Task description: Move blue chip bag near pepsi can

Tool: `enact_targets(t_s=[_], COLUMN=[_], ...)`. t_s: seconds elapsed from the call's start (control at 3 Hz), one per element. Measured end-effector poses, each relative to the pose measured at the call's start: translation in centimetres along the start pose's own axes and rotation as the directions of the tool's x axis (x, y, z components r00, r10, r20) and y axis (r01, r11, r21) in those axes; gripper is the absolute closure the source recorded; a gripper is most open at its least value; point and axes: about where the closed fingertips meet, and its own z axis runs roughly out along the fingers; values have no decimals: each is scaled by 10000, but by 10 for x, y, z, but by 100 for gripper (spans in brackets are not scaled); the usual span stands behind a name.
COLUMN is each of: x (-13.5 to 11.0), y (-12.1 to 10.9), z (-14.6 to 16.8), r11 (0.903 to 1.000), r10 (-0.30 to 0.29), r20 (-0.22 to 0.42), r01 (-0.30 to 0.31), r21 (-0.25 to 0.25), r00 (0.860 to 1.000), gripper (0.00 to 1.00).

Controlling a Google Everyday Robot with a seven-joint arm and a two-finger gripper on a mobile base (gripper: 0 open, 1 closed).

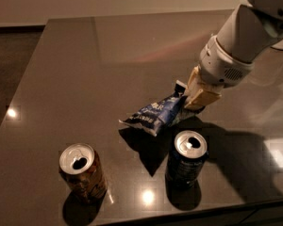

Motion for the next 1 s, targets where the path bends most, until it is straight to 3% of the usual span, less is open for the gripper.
enact_targets(t_s=[0.33, 0.67, 1.0], x=[-2, -3, -4], y=[22, 26, 26], z=[4, 4, 4], r11=[9992, 9989, 9991], r10=[191, 215, 196], r20=[89, 114, 118], r01=[-188, -210, -191], r21=[-345, -430, -390], r00=[9998, 9997, 9997], gripper=[36, 13, 0])
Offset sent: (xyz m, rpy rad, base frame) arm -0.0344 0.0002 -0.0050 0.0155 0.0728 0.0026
